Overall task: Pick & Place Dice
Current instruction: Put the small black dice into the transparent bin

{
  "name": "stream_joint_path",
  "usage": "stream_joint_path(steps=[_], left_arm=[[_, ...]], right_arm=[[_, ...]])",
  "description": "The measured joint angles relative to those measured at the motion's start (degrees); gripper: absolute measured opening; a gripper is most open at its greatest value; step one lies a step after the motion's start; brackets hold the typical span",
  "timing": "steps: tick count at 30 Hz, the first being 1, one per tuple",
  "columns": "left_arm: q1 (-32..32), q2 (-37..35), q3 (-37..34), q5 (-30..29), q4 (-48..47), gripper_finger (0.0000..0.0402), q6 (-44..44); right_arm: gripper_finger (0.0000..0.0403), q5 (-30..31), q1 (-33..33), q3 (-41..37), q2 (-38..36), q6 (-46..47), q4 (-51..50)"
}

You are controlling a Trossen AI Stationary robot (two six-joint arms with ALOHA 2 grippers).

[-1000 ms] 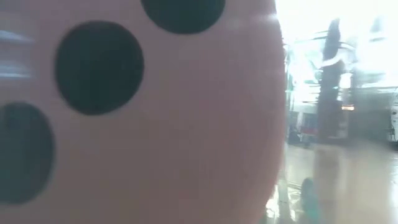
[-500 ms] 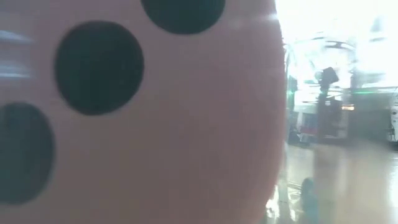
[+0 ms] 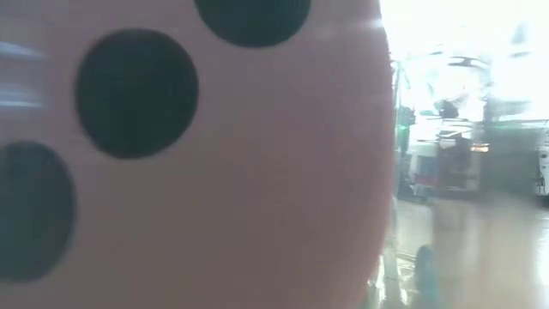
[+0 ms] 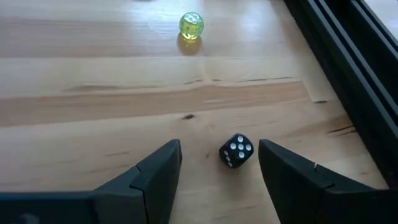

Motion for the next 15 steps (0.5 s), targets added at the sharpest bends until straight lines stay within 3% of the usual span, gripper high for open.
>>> stream_joint_path(steps=[15], left_arm=[[-0.04,0.00,0.00,0.04,-3.10,0.0197,-3.15]], right_arm=[[0.0210,-0.82,-1.83,-0.68,0.04,-2.76,1.48]])
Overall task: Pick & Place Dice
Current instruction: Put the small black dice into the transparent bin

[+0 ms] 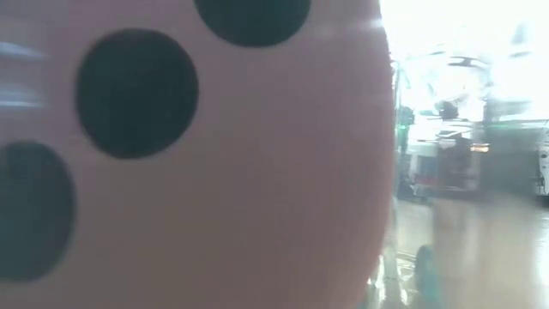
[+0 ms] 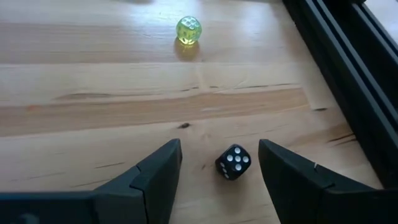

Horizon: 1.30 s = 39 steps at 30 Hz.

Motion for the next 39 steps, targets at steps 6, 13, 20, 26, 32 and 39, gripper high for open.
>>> stream_joint_path(steps=[6,13,20,26,32,39], left_arm=[[-0.75,0.00,0.00,0.00,-0.36,0.0197,-0.31],[-1.31,0.00,0.00,0.02,-0.33,0.0197,-0.43],[-1.29,-0.02,0.00,0.02,-0.17,0.0197,-1.53],[-1.29,-0.02,0.00,0.03,-0.15,0.0197,-2.37],[-1.29,-0.02,0.00,0.07,-0.20,0.0197,-3.28],[-1.29,-0.02,0.00,0.15,-0.24,0.0197,-2.87]], right_arm=[[0.0192,1.69,0.09,-4.18,-0.20,1.50,7.31],[0.0137,1.95,0.55,-4.81,-0.08,0.41,9.29],[0.0079,2.19,2.13,-5.00,0.11,-1.77,10.82],[0.0040,1.95,2.61,-5.00,0.07,-6.05,11.20],[0.0040,1.68,7.25,-5.41,-3.58,-6.89,11.08],[0.0040,-0.24,18.33,-5.33,-22.71,-21.35,18.22]])
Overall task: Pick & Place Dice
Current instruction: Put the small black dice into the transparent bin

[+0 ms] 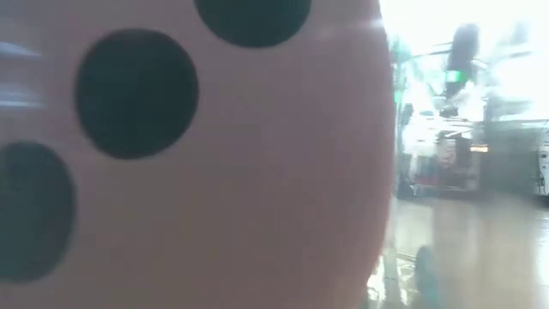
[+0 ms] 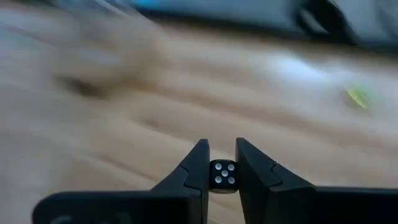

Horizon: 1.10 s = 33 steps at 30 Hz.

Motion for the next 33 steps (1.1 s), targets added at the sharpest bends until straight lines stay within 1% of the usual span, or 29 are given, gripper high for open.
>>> stream_joint_path(steps=[4,6,8,9,10,12,13,14,16,19,20,22,24,26,30,33], left_arm=[[0.00,0.00,0.00,-0.01,-0.04,0.0197,1.64],[0.00,0.00,0.00,-0.02,-0.04,0.0197,1.85],[0.00,0.00,0.00,-0.02,-0.04,0.0197,1.56],[0.00,0.00,0.00,-0.02,-0.04,0.0197,1.53],[0.00,0.00,-0.08,-0.04,0.12,0.0197,1.25],[0.00,0.00,-0.23,-0.04,0.01,0.0197,0.91],[0.00,0.00,-0.28,-0.04,-0.04,0.0197,0.63],[0.00,0.00,-0.31,-0.04,-0.02,0.0197,0.48],[0.00,0.00,-0.31,0.19,-0.02,0.0197,0.49],[-0.09,0.00,-0.33,0.52,0.03,0.0197,0.15],[-0.30,0.00,-0.33,0.48,0.06,0.0197,-0.15],[-0.83,0.00,-0.33,0.49,0.10,0.0197,-0.43],[-1.76,0.00,-0.35,0.48,0.09,0.0197,-0.45],[-2.61,0.00,-0.35,0.44,0.11,0.0197,-0.53],[-3.86,0.00,-0.37,-0.35,0.13,0.0197,-0.54],[-4.19,0.00,-0.37,-0.37,0.09,0.0197,-0.54]], right_arm=[[0.0040,-0.24,7.28,0.11,-10.16,-18.59,15.25],[0.0040,-3.28,10.53,0.13,-13.17,-28.51,24.64],[0.0040,-8.51,13.60,0.15,-14.40,-38.10,34.56],[0.0040,-12.41,15.05,0.19,-14.41,-42.74,39.26],[0.0040,-16.96,16.28,0.22,-14.38,-47.17,43.03],[0.0040,-27.53,17.84,0.41,-14.03,-55.60,46.97],[0.0040,-31.62,18.27,1.16,-13.54,-58.53,47.20],[0.0040,-34.12,18.56,2.22,-12.78,-60.19,47.07],[0.0040,-35.46,18.90,5.24,-10.71,-61.17,44.48],[0.0040,-35.90,19.13,13.37,-6.18,-60.37,34.81],[0.0040,-36.57,19.12,16.49,-4.17,-59.81,31.02],[0.0040,-41.14,19.18,23.04,0.66,-60.11,25.48],[0.0040,-47.01,19.92,29.02,5.58,-63.32,21.35],[0.0040,-51.00,20.97,35.03,10.53,-66.83,18.85],[0.0040,-55.87,21.57,45.32,19.82,-70.13,14.84],[0.0040,-59.08,21.41,51.05,26.22,-71.81,12.16]])
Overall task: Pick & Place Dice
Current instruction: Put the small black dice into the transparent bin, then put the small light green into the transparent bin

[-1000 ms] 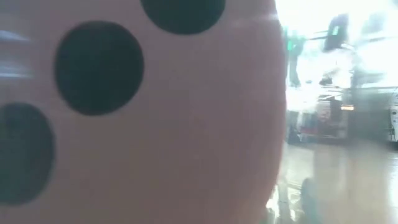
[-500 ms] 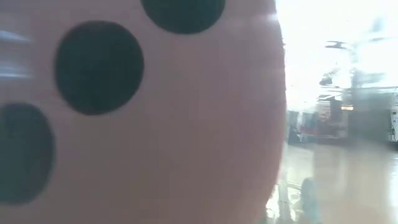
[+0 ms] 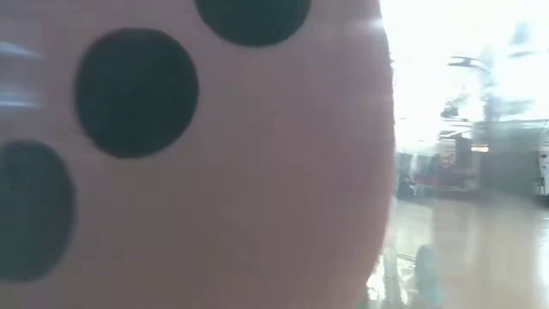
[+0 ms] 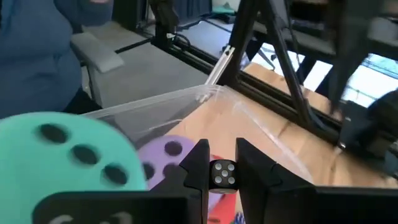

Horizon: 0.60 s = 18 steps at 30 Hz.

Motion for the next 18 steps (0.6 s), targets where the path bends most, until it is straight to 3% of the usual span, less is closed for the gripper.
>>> stream_joint_path(steps=[7,18], left_arm=[[-0.01,0.00,-0.02,0.00,-0.04,0.0197,0.70],[-0.19,0.71,-0.48,0.05,-0.19,0.0197,2.60]], right_arm=[[0.0042,-1.57,0.11,9.07,7.56,-2.04,0.60],[0.0137,-2.07,-0.11,9.78,11.33,2.87,4.88]])
